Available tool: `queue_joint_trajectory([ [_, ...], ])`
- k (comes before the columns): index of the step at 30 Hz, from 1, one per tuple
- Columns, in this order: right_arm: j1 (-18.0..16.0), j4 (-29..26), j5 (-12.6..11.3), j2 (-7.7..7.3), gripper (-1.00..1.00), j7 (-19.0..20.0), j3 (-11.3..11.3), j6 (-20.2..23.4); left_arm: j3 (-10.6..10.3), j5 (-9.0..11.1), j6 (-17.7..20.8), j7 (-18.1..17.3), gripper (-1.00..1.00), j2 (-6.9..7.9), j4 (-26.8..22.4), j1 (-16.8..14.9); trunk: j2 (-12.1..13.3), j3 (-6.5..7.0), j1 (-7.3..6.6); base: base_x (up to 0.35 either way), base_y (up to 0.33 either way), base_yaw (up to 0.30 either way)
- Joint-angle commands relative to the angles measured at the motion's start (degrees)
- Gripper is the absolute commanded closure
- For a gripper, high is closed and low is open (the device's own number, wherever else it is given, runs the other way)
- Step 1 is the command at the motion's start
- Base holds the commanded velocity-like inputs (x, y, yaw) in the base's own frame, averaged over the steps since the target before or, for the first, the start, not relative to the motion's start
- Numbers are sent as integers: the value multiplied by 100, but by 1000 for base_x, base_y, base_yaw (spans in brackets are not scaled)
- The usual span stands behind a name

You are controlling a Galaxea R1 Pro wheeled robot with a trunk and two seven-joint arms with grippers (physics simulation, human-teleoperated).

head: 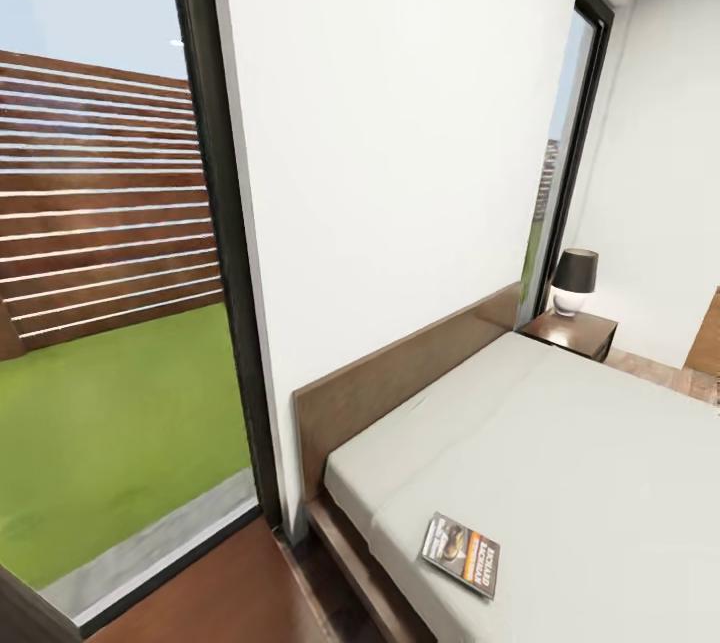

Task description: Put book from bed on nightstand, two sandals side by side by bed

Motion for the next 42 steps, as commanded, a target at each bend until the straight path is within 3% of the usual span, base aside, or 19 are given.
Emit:
queue_joint_trajectory([
  [1,-10,19,4,-3,-100,19,-43,-4,48,-57,-18,-11,-100,1,2,-4,-7,-2,1,0,0,-177],
  [42,-10,19,-1,-10,-100,20,-52,0,47,-57,-18,-11,-100,1,2,-4,-7,216,1,0,0,-233],
])
